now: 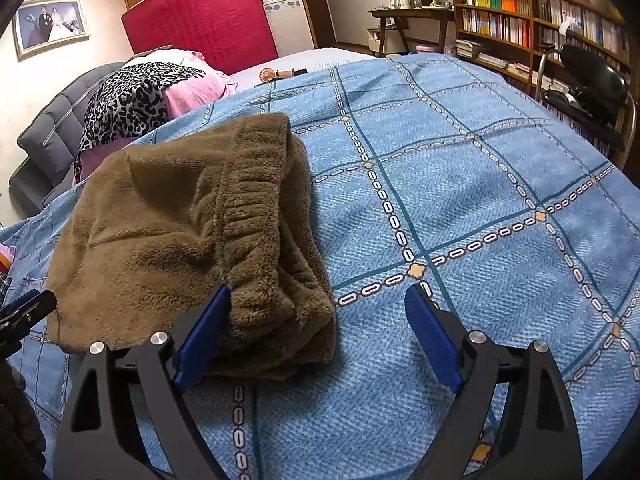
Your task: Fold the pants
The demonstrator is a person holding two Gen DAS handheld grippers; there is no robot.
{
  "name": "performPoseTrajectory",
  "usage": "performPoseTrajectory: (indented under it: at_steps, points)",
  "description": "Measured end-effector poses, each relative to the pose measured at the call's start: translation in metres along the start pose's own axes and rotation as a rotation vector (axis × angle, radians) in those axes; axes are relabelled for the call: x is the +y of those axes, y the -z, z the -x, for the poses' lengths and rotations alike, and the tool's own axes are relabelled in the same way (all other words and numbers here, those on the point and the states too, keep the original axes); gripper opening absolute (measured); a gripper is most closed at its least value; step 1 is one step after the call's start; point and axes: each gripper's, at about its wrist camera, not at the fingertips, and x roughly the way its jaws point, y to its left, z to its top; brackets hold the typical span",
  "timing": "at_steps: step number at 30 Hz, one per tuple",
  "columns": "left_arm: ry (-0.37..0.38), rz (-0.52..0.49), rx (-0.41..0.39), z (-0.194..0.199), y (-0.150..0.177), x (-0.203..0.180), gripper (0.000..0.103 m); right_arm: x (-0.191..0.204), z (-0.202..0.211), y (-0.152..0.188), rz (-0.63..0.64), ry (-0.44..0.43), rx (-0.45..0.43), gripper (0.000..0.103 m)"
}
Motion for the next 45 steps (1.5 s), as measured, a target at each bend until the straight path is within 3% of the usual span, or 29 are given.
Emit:
performPoseTrajectory:
  at_steps: [20,30,40,45]
  points:
    - [-0.064,-0.090,-0.117,0.053,-0.003,-0.031,0.092,0.036,0.092,0.010,0.078,-0.072,-0.170,0.088]
    - [-0.128,-0.123,-0.162,0.069,-0.004,-0.043,0.098,0.069,0.127,0.019,0.187,-0.057,-0.277,0.097]
    - [-0.180,-0.111,-0.228,0.092,-0.007,-0.049,0.098,0.075,0.138,0.020,0.182,-0.059,-0.299,0.098]
    - [-0.209,-0.117,-0.220,0.094,-0.006,-0.056,0.098,0.082,0.141,0.023,0.220,-0.042,-0.306,0.098]
